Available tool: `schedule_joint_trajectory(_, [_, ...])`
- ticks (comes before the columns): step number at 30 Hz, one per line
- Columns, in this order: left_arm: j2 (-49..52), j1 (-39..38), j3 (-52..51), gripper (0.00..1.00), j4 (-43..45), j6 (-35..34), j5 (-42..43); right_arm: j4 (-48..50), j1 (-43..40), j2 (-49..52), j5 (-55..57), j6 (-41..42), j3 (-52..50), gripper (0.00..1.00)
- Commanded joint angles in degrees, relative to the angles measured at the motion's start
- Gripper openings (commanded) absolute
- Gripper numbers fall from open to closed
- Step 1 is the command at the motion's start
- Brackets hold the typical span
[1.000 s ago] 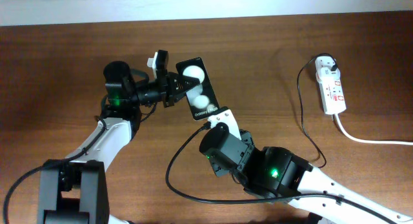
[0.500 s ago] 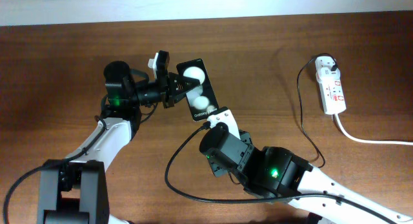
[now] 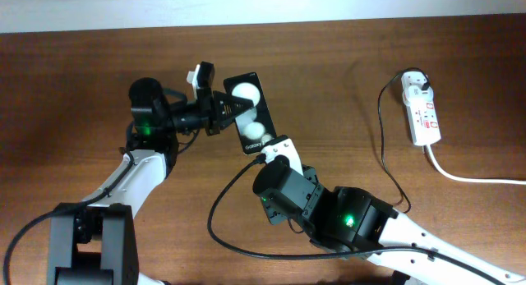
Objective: Plug charger to phone and switch on socket
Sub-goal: 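Push the USB-C plug into the phone port with the right gripper, then release the cable with the right gripper and lower the phone with the left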
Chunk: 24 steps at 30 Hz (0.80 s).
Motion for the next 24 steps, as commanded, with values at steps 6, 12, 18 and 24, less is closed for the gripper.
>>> schedule_joint_trajectory(6, [-0.35, -0.83, 0.02, 0.00, 3.28, 0.13, 10.36, 3.56, 0.13, -0.07, 4.02, 0.42, 1.03, 0.04])
schedule_joint_trajectory(12, [-0.35, -2.93, 0.02, 0.00, 3.50, 4.48, 13.62, 4.20, 0.15, -0.09, 6.27, 0.44, 1.03, 0.04])
schedule_joint_trajectory(18, [-0.35, -2.93, 0.02, 0.00, 3.45, 6.16, -1.25, 2.69, 0.22, -0.09, 1.64, 0.46, 1.03, 0.22])
schedule_joint_trajectory(24, [-0.35, -2.93, 0.02, 0.00, 3.45, 4.85, -6.29, -0.52, 0.24, 3.10, 0.15, 3.02, 0.96, 0.27])
